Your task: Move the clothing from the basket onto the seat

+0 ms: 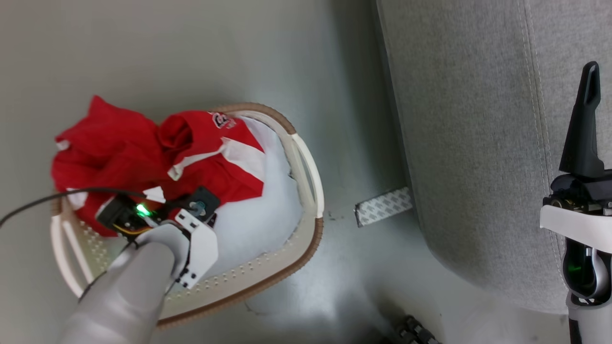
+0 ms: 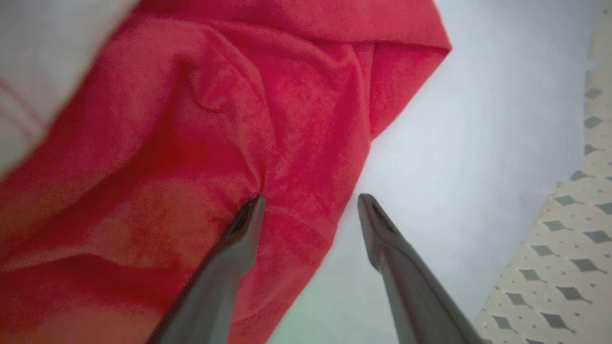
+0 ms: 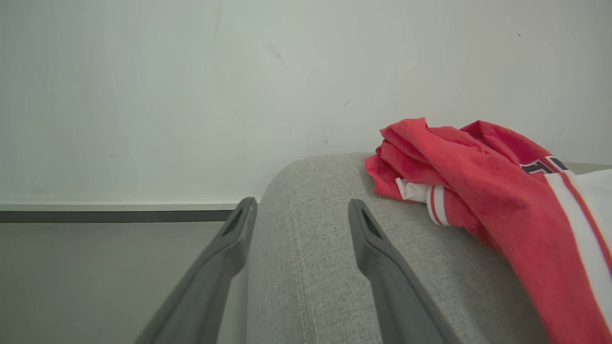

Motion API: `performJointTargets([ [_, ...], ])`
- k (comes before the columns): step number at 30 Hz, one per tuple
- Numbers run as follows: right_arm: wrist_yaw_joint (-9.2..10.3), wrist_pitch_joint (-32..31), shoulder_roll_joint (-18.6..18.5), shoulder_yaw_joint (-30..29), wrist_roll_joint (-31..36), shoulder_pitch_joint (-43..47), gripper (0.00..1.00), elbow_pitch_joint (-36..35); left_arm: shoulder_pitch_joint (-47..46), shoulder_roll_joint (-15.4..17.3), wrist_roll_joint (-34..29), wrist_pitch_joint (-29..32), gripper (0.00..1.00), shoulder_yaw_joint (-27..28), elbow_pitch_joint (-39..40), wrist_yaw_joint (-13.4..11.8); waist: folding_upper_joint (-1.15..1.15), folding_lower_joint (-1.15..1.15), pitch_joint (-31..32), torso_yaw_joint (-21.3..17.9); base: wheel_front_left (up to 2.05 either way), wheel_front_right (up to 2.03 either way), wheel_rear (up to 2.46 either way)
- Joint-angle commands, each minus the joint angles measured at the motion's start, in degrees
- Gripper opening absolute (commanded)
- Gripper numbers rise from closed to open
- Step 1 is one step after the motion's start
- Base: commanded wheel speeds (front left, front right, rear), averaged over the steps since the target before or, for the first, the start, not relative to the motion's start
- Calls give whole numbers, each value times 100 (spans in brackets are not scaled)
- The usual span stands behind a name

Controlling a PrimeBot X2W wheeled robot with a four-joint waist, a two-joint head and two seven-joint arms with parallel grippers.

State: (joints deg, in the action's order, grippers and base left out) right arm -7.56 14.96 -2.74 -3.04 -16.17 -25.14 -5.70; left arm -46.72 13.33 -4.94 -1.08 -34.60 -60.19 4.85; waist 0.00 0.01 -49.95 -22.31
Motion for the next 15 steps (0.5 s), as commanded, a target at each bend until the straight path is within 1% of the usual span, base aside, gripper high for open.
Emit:
performJointTargets([
  [1, 15, 11, -4, 16, -44, -44, 100, -40, -72, 70, -100, 5, 100, -13, -36, -35, 0, -1, -139, -117, 0, 0, 0],
  [4, 15, 11, -4, 26, -118, 48, 100, -108, -177, 165, -148, -26, 100, -90, -169, -70, 0, -1, -246, -146, 0, 0, 0],
  [9, 15, 11, -3, -12, -167, 215, 100, -167, -372, 141, -279, -73, 100, -248, -315, -145, 0, -1, -351, -82, 0, 0, 0],
  [10, 15, 11, -4, -10, -162, 230, 100, -177, -402, 139, -283, -84, 97, -268, -354, -156, 0, -1, -363, -71, 0, 0, 0],
  [12, 15, 11, -4, -1, -188, 273, 100, -186, -470, 128, -312, -125, 76, -322, -404, -194, 0, -1, -385, -49, 0, 0, 0],
  [13, 15, 11, -4, 10, -195, 283, 100, -190, -489, 117, -327, -125, 56, -345, -437, -197, 0, -1, -392, -40, 0, 0, 0],
  [14, 15, 11, -4, 16, -195, 283, 100, -198, -506, 109, -336, -131, 44, -367, -470, -205, 0, -1, -397, -32, 0, 0, 0],
  [15, 15, 11, -4, 21, -199, 282, 100, -208, -523, 103, -338, -137, 42, -386, -511, -210, 0, -1, -400, -26, 0, 0, 0],
])
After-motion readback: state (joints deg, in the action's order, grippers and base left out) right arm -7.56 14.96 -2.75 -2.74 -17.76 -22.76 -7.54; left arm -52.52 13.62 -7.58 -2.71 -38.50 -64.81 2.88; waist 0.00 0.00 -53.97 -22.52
